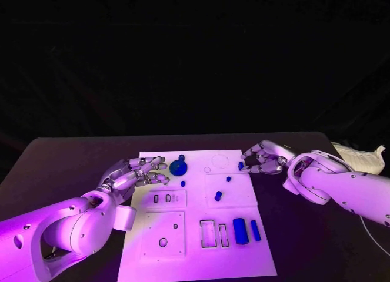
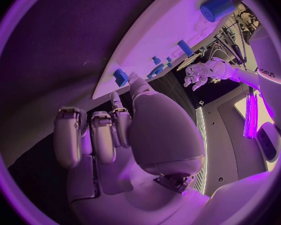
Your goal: Assemble the parts on the task board
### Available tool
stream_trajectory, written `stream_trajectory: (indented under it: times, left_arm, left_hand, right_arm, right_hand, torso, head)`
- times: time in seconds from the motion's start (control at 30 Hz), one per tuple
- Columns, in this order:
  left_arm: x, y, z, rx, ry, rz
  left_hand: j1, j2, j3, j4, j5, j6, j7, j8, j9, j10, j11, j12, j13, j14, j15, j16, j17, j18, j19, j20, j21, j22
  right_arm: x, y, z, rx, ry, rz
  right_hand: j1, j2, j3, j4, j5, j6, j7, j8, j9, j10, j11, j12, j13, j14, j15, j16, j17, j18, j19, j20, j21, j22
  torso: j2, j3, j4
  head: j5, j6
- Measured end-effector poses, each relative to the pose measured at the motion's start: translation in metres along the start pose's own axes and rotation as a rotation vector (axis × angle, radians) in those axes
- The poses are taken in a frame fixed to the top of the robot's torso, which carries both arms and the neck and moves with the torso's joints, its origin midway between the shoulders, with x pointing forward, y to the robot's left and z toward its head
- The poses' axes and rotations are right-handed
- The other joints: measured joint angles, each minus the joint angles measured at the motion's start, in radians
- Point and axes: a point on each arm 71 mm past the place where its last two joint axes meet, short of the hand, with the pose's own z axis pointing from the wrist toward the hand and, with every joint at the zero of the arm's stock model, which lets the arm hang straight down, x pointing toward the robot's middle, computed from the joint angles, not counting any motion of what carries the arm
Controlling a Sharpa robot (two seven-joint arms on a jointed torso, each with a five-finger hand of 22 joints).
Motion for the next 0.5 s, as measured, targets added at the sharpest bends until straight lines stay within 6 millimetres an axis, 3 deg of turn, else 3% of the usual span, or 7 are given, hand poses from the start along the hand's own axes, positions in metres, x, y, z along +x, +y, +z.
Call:
stream_trajectory:
  times: [0.5]
  left_arm:
    - [0.0013, 0.0004, 0.0004, 0.000, 0.005, 0.000]
  left_hand:
    - [0.000, 0.000, 0.000, 0.000, 0.000, 0.000, 0.000, 0.000, 0.000, 0.000, 0.000, 0.000, 0.000, 0.000, 0.000, 0.000, 0.000, 0.000, 0.000, 0.000, 0.000, 0.000]
  right_arm:
    - [0.0099, 0.0026, 0.0060, -0.009, 0.010, 0.000]
  right_hand:
    - [0.027, 0.027, 0.017, -0.023, 0.000, 0.017, -0.002, 0.000, 0.002, 0.000, 0.000, 0.015, 0.000, 0.000, 0.000, 0.004, 0.001, 0.000, 0.000, 0.000, 0.007, 0.004]
  torso:
    - [0.000, -0.0008, 0.0028]
  head:
    - [0.005, -0.008]
